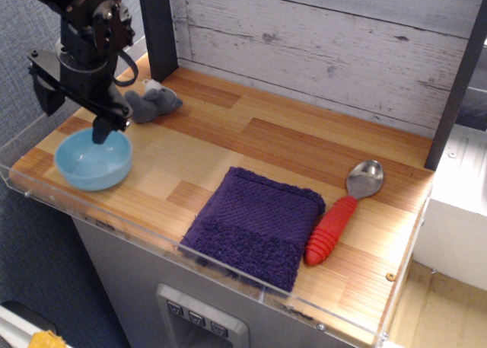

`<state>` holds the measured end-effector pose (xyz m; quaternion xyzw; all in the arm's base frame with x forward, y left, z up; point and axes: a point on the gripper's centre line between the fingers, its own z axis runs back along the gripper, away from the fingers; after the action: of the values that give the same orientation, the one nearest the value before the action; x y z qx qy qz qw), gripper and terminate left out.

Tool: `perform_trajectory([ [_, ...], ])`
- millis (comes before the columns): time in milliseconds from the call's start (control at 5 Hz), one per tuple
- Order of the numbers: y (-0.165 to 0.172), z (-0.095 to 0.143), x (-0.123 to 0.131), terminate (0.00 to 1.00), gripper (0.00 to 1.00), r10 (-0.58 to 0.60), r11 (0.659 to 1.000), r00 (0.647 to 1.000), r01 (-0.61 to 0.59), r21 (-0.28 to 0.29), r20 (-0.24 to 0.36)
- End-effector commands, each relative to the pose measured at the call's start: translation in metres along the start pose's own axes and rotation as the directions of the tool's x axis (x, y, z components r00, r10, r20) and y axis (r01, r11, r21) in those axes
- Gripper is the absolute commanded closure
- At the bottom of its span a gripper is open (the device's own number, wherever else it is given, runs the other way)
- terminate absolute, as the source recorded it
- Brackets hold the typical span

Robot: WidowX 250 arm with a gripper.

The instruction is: Move the bowl to the bottom left of the table

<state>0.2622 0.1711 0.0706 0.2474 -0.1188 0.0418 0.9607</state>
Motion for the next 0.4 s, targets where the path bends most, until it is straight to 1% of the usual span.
perform_trajectory([
  [0,0.012,0.064,0.033,0.0,0.0,0.0,1.0,0.966,-0.001,0.003,0.259],
  [200,-0.005,0.086,0.051,0.0,0.0,-0.064,0.997,0.94,0.071,-0.007,0.335],
])
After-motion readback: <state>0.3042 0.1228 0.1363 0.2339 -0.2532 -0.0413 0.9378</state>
